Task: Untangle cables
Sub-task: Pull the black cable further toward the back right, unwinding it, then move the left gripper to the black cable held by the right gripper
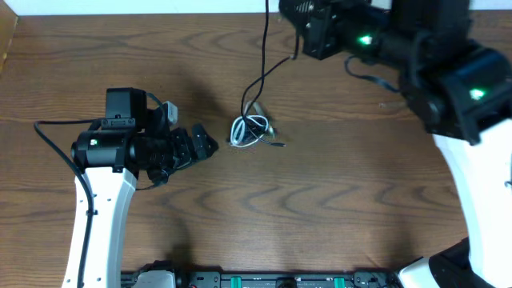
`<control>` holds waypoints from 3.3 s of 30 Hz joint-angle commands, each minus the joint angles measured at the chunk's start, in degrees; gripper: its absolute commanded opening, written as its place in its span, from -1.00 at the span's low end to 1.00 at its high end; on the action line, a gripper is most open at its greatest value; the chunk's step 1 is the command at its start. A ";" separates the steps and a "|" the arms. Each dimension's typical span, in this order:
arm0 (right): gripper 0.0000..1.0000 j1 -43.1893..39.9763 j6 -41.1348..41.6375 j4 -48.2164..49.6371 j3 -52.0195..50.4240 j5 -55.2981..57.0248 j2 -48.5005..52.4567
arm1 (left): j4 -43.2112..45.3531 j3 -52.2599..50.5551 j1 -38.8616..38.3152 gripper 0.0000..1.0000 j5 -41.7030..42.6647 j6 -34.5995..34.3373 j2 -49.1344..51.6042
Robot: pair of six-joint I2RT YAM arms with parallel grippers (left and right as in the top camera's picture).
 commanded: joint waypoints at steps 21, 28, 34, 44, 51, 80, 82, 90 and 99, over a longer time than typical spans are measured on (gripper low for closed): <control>-0.97 -0.90 -3.30 -8.39 9.40 10.54 0.79 | 0.17 0.20 0.11 1.00 1.03 1.40 0.39; -0.97 -1.88 -5.86 -17.18 9.38 29.03 0.98 | 0.22 0.20 0.11 0.99 1.01 1.40 0.39; -0.98 -1.81 -5.81 -23.04 9.35 29.59 2.10 | 0.44 0.20 0.11 0.99 0.59 1.38 0.39; -0.98 -1.70 -5.38 -22.05 9.35 13.18 7.06 | 3.72 0.20 0.11 1.00 31.65 18.40 0.20; -0.98 -1.70 -4.42 -20.72 9.35 10.40 9.40 | 7.32 1.60 -2.56 1.00 33.09 18.93 -3.39; -0.97 3.80 23.19 -16.52 9.35 9.27 9.53 | 49.55 4.07 -20.81 1.00 12.92 -12.59 -3.39; -0.97 3.82 25.88 -16.59 9.35 8.35 9.53 | 50.88 4.07 -20.92 0.98 12.94 -12.61 -2.45; -0.97 5.99 31.23 -16.59 9.35 7.28 9.53 | 57.11 4.07 -22.38 0.68 12.94 -12.59 -1.55; -0.97 6.75 31.93 -18.88 9.35 15.69 9.53 | 58.90 4.07 -22.73 0.46 12.50 -12.59 -1.55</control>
